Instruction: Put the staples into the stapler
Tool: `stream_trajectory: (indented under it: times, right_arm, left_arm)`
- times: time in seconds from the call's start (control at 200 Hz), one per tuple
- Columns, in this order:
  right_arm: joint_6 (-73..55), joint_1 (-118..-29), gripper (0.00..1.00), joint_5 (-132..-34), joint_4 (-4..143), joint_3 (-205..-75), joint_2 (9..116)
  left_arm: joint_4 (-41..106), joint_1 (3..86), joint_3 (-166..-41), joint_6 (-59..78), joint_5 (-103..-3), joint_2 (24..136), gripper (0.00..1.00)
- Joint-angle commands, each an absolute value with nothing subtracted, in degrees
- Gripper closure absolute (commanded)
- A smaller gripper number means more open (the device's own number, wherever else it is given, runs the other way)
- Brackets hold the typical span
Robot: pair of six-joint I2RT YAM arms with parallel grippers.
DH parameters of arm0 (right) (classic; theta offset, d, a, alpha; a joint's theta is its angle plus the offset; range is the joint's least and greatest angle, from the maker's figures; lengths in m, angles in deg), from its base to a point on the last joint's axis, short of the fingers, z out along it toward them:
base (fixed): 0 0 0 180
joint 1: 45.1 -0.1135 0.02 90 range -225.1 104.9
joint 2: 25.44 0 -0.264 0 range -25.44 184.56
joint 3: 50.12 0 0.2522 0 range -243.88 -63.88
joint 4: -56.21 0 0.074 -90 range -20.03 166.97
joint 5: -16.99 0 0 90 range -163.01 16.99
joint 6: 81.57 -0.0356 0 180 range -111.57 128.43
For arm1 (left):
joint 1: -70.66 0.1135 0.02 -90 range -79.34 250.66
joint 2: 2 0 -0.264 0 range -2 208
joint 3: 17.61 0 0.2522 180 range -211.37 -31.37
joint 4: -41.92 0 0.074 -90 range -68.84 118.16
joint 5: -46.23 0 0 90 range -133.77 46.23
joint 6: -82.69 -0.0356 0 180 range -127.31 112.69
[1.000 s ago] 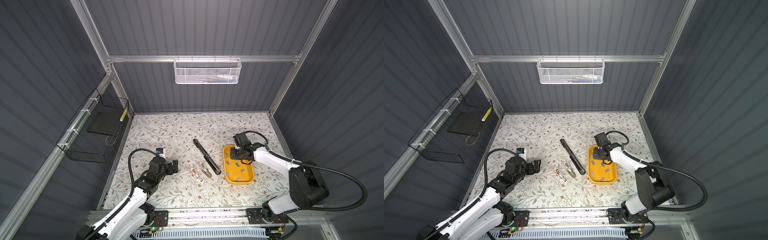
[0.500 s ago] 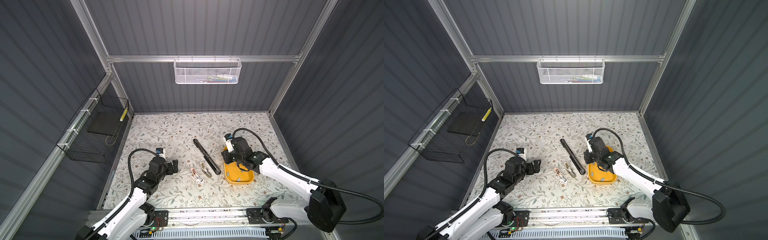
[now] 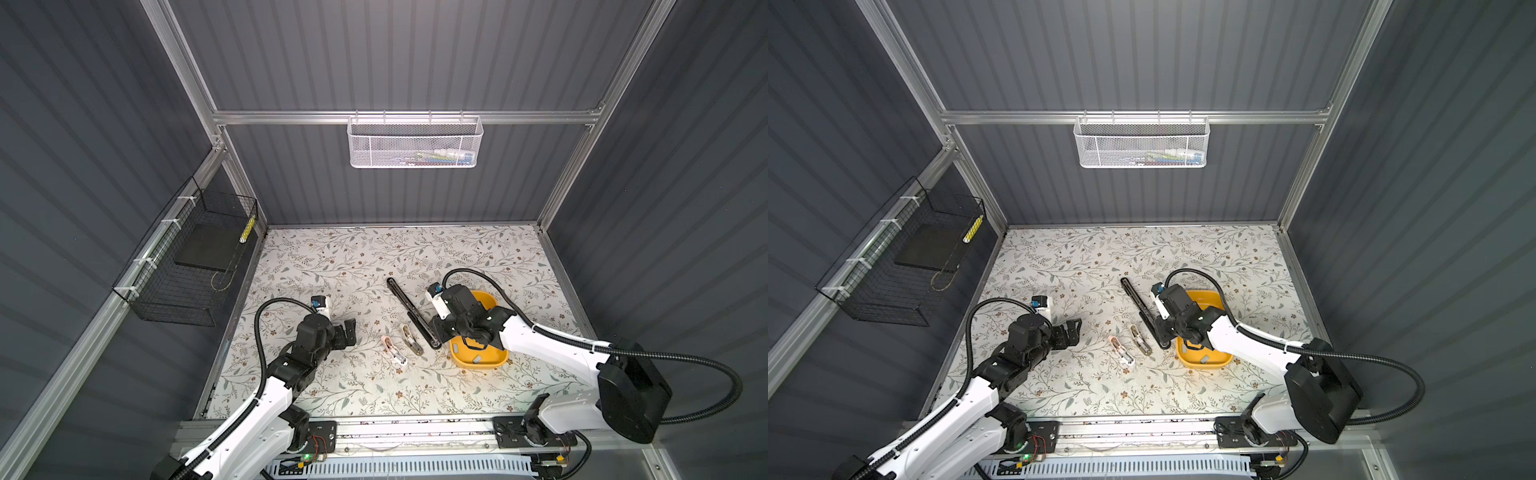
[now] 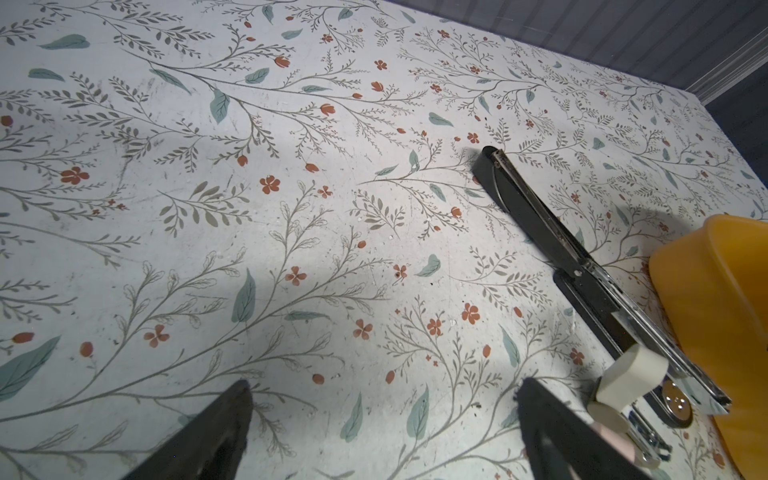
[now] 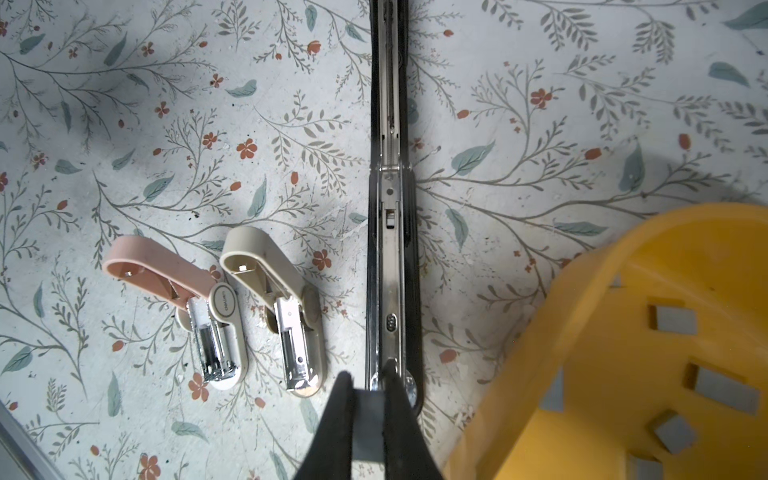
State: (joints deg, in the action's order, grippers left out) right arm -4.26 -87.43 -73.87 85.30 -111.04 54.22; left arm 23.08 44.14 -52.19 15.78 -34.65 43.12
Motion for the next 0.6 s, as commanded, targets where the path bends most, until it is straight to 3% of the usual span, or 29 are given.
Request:
stream_trajectory:
  times: [0.0, 0.185, 0.595]
  right_arm:
    - [-3.8, -87.6, 0.94, -71.9, 87.1, -111.6, 55.7]
    - [-4.0, -87.5, 0.94, -72.2, 86.6, -112.0, 57.8]
    - [-4.7, -87.6, 0.95, -72.2, 85.7, -111.7, 60.0]
  left_arm:
    - [25.7, 44.1, -50.8, 13.2, -42.0, 42.3, 0.01]
    - [30.3, 44.1, -49.1, 10.4, -52.2, 41.2, 0.01]
    - [30.6, 44.1, -48.0, 10.6, -51.8, 39.1, 0.0]
